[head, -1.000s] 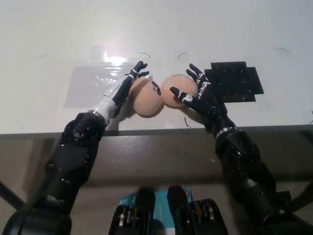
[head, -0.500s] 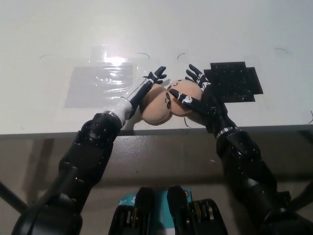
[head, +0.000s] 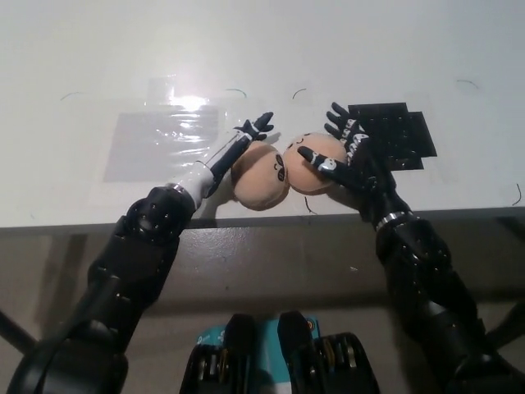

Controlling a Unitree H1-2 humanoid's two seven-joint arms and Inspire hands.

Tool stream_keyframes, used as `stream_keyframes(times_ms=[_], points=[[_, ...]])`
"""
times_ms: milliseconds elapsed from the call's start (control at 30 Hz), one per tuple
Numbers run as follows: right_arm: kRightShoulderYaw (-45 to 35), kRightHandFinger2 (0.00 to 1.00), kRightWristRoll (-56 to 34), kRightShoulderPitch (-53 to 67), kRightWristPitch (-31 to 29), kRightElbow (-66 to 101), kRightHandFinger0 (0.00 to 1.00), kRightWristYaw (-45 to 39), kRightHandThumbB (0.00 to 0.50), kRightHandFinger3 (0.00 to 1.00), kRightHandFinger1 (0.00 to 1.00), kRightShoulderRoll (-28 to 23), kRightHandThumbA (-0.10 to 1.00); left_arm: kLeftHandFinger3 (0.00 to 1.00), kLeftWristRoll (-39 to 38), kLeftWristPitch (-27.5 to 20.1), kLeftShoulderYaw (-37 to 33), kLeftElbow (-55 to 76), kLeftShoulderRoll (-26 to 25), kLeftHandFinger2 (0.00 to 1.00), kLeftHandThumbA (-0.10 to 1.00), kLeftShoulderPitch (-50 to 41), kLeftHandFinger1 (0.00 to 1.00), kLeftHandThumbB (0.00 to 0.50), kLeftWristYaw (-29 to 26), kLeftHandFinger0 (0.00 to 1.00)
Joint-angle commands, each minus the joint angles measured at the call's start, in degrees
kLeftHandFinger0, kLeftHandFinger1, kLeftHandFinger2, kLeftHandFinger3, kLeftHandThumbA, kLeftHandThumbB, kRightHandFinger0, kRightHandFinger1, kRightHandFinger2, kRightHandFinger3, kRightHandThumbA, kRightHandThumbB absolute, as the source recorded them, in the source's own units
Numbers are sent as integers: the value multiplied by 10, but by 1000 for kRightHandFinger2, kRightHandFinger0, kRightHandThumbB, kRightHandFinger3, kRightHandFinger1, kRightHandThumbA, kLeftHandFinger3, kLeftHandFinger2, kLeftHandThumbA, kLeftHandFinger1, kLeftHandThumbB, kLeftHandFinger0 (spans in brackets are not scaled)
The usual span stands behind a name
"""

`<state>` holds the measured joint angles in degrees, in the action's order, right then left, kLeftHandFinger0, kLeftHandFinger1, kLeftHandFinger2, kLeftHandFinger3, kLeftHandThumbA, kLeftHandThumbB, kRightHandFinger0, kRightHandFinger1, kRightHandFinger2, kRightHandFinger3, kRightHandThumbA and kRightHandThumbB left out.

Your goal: Use both hands to push two dumpling toys together to the middle

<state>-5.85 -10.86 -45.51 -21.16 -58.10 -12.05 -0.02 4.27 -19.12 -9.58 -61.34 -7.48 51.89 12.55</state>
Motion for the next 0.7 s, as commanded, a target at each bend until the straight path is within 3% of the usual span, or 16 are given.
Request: stream_keyframes(times_ms=[0, 133, 200, 267, 333, 433, 533, 667], points=[[-3, 1000, -8, -4, 2, 35, 1000, -11, 212, 1000, 1000, -12, 1000, 1000, 6, 6, 7, 29, -32, 1000, 1000, 9, 1000, 402, 5, 1000], [-9, 1000, -15, 15, 4, 67, 1000, -13, 212, 1000, 1000, -23, 1000, 1000, -10, 22, 26, 75, -54, 1000, 1000, -4, 1000, 386, 8, 1000], [-15, 1000, -27, 31, 20, 103, 1000, -17, 244, 1000, 1000, -29, 1000, 1000, -7, 25, 34, 87, -70, 1000, 1000, -5, 1000, 443, 3, 1000], [-15, 1000, -22, 44, 28, 135, 1000, -12, 263, 1000, 1000, -37, 1000, 1000, -31, 36, 52, 107, -82, 1000, 1000, -9, 1000, 469, 23, 1000], [-17, 1000, -25, 58, 38, 166, 1000, -15, 246, 1000, 1000, -43, 1000, 1000, -36, 38, 61, 125, -91, 1000, 1000, -15, 1000, 450, 31, 1000], [-18, 1000, -41, 96, 63, 248, 1000, -27, 229, 1000, 1000, -56, 1000, 1000, -45, 54, 79, 171, -106, 1000, 1000, -34, 1000, 464, 34, 1000], [-18, 1000, -54, 135, 80, 323, 1000, -25, 277, 1000, 1000, -57, 1000, 1000, -62, 71, 101, 227, -113, 1000, 1000, -61, 1000, 451, 36, 1000], [-12, 1000, -61, 205, 90, 425, 1000, -21, 282, 1000, 1000, -56, 1000, 1000, -94, 88, 118, 316, -107, 1000, 1000, -119, 1000, 427, 58, 1000]])
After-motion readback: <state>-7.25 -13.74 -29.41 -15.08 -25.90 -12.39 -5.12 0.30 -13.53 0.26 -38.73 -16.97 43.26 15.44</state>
